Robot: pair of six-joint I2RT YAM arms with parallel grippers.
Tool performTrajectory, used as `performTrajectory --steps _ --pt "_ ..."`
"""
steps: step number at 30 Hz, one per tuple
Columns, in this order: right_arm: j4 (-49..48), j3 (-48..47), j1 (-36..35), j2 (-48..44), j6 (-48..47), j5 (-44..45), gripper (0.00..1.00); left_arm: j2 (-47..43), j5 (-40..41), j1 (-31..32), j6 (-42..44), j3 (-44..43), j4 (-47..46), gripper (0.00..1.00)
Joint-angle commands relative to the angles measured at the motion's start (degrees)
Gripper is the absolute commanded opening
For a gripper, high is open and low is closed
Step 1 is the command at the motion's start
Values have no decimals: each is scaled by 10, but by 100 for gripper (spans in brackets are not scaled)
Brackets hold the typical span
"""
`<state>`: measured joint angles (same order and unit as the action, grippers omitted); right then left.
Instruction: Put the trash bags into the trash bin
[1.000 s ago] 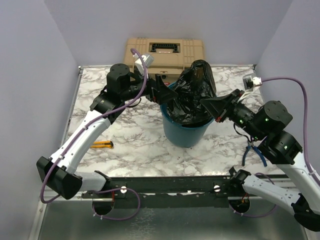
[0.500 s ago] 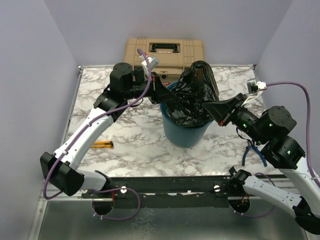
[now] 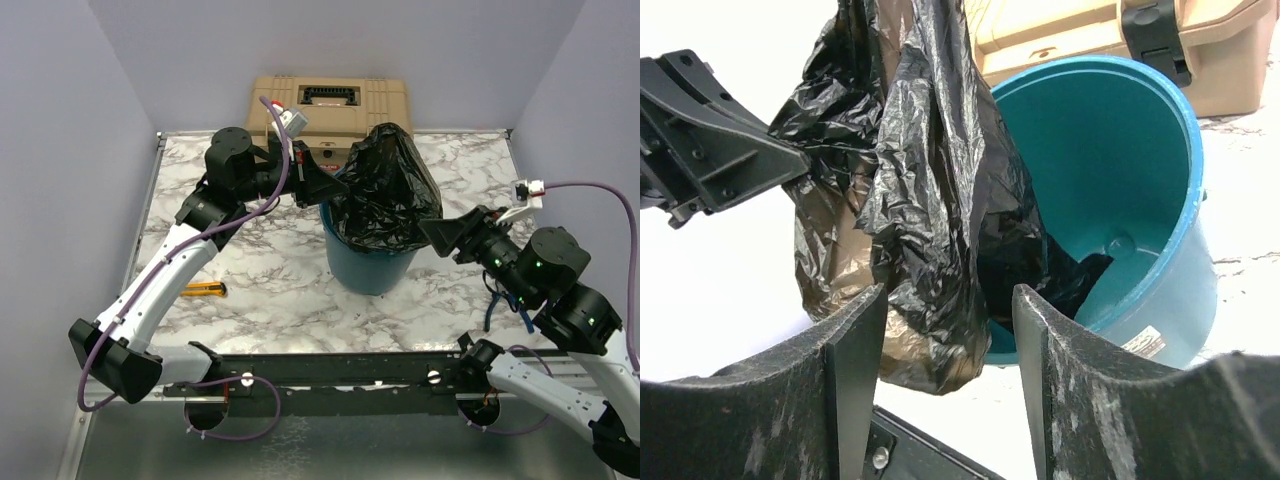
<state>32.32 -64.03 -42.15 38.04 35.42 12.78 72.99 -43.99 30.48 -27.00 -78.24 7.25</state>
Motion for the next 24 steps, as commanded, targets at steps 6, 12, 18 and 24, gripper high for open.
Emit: performTrajectory --steps 6,12,18,24 --pt "16 1 1 1 55 -7 29 -13 20 -2 -9 -6 -9 0" --pt "17 11 1 10 44 22 1 -18 34 -2 -6 4 2 0" --pt "31 26 1 -2 38 88 1 -25 55 -2 9 9 28 0" --pt "146 22 1 -10 41 209 1 -25 71 -2 28 22 81 0"
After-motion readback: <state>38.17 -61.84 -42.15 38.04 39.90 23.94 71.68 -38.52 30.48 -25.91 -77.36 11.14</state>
